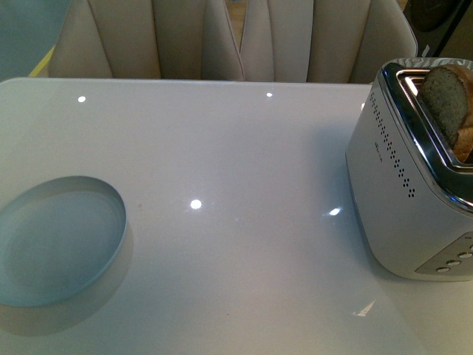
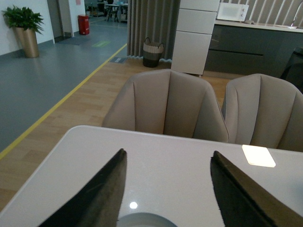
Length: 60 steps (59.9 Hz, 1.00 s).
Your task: Left arm holds plate, right arm toasts bread
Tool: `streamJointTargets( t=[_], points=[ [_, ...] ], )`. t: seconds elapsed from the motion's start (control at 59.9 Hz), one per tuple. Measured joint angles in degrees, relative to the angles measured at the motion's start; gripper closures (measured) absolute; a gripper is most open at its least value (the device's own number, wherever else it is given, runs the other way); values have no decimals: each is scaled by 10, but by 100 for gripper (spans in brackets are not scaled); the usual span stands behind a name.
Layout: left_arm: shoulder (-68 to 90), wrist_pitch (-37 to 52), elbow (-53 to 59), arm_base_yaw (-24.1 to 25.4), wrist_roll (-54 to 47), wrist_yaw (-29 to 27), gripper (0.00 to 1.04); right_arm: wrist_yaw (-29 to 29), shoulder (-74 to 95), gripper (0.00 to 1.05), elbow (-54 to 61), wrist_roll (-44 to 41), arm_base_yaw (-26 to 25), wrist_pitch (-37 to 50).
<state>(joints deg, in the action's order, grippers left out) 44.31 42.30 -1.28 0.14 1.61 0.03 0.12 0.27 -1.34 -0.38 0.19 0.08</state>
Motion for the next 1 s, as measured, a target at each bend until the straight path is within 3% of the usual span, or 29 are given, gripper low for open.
streamJointTargets(
  t=[0.15, 0.568, 1.003],
  points=[
    [-85, -74, 5, 0, -7, 0, 102, 0, 0, 9, 0, 0, 0, 0],
    [-246, -226, 5, 0, -10, 0, 102, 0, 0, 9, 0, 0, 0, 0],
    [-334, -313, 5, 0, -10, 0, 102, 0, 0, 9, 0, 0, 0, 0]
  ],
)
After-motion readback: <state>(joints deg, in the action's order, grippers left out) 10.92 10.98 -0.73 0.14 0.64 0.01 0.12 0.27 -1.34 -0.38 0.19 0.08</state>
